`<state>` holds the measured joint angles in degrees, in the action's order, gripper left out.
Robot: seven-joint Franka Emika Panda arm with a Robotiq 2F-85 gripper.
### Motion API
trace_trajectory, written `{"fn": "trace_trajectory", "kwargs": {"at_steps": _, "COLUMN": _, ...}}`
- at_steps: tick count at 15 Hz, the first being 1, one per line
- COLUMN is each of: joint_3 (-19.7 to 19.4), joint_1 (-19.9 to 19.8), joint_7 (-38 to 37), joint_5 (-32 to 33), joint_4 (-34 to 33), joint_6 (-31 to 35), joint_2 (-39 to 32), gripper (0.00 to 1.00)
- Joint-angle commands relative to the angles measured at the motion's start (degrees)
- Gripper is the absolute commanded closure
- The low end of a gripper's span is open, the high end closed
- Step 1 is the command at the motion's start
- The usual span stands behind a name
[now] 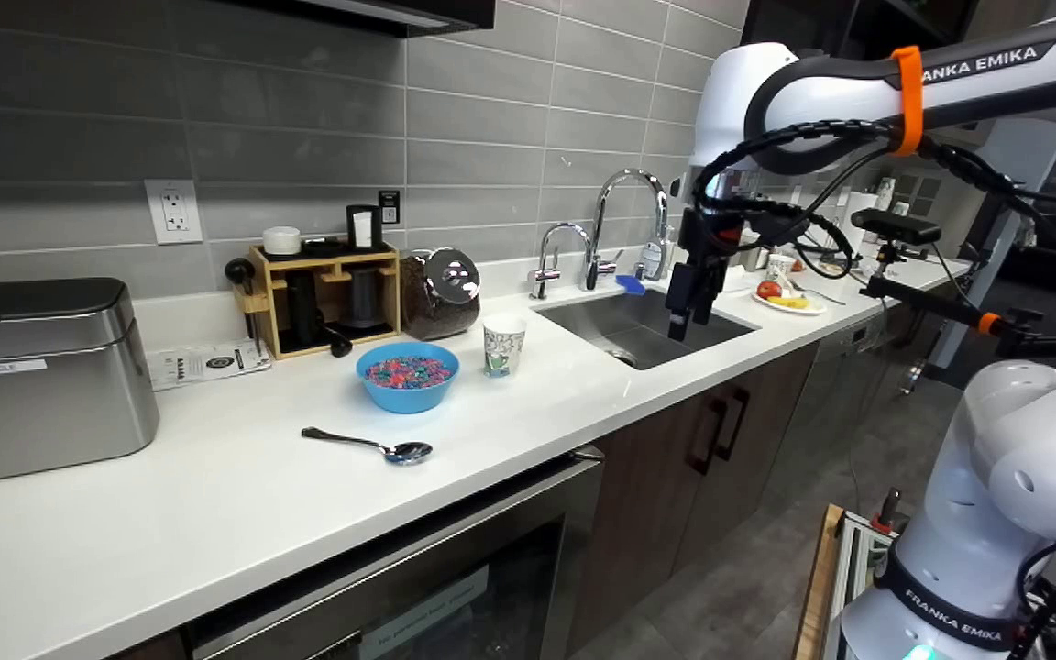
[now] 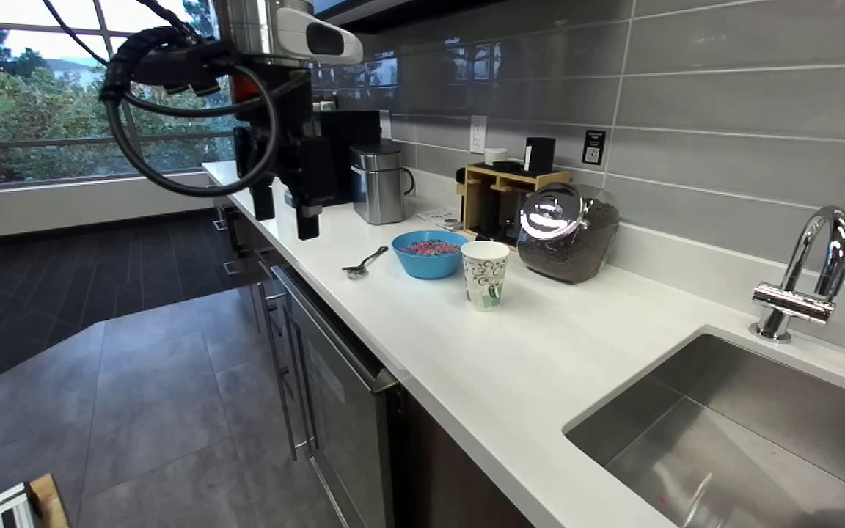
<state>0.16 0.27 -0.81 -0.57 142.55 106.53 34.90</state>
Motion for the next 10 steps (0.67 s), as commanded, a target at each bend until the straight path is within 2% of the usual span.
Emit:
{"fn": "trace_trajectory", "kwargs": {"at_steps": 1, "joint_3": 0.7, "joint_1": 0.1, "joint_7": 0.4, "joint_5": 0.9, "joint_4": -3.7, "joint_6": -0.5, "joint_2": -4.1, "gripper": 0.00}}
{"fn": "trace_trajectory", "kwargs": {"at_steps": 3, "joint_3": 0.9, "joint_1": 1.5, "joint_7": 3.8, "joint_5": 1.4, "joint_4": -7.3, "joint_6": 2.2, "joint_2": -7.9, "gripper": 0.00}}
{"fn": "trace_trajectory", "kwargs": {"at_steps": 10, "joint_3": 3.6, "joint_1": 4.1, "joint_7": 6.0, "joint_5": 1.4, "joint_4": -24.3, "joint_6": 1.3, "joint_2": -24.1, "gripper": 0.00}}
